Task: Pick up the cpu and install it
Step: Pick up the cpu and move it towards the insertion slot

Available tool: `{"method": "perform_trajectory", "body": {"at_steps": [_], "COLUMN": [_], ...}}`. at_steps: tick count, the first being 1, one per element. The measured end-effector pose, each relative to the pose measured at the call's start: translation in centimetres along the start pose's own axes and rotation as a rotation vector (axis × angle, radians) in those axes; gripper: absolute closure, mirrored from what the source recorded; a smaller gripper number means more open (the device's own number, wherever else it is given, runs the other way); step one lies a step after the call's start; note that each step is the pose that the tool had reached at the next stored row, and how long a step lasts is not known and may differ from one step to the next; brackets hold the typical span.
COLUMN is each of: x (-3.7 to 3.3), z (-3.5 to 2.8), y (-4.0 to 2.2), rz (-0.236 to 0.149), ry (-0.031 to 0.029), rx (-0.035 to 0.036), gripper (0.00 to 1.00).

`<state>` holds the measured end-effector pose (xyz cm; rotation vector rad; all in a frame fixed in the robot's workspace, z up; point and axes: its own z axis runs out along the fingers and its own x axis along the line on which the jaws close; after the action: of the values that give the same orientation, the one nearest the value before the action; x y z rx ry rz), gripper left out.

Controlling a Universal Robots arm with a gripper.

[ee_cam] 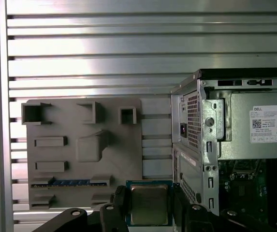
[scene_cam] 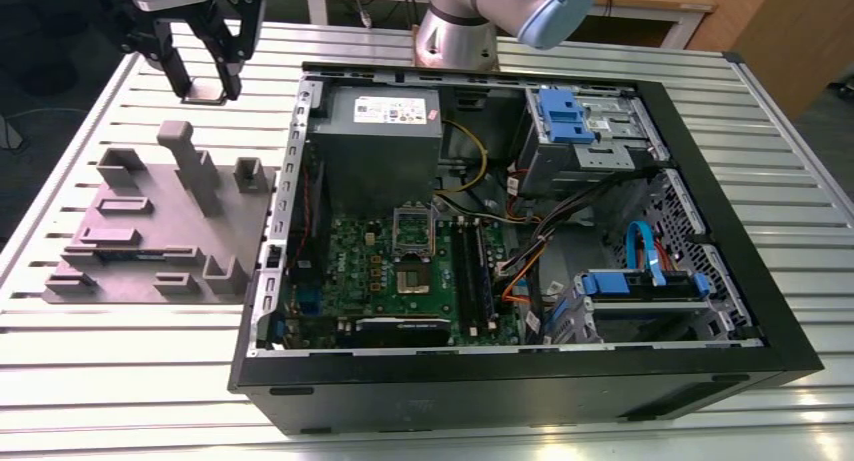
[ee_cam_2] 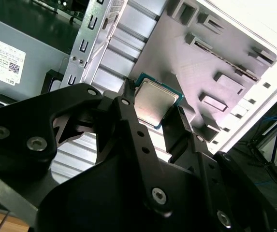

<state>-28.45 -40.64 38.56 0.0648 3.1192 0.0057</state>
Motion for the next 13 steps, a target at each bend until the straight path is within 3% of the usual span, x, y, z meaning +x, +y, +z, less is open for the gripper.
{"method": "perform_trajectory", "body": {"at_steps": [13], "x": [-0.6], "z": [0.01], "y": [0.02], "rz": [0.0], "ry": [0.0], "rx": [0.0], "gripper": [0.53]}}
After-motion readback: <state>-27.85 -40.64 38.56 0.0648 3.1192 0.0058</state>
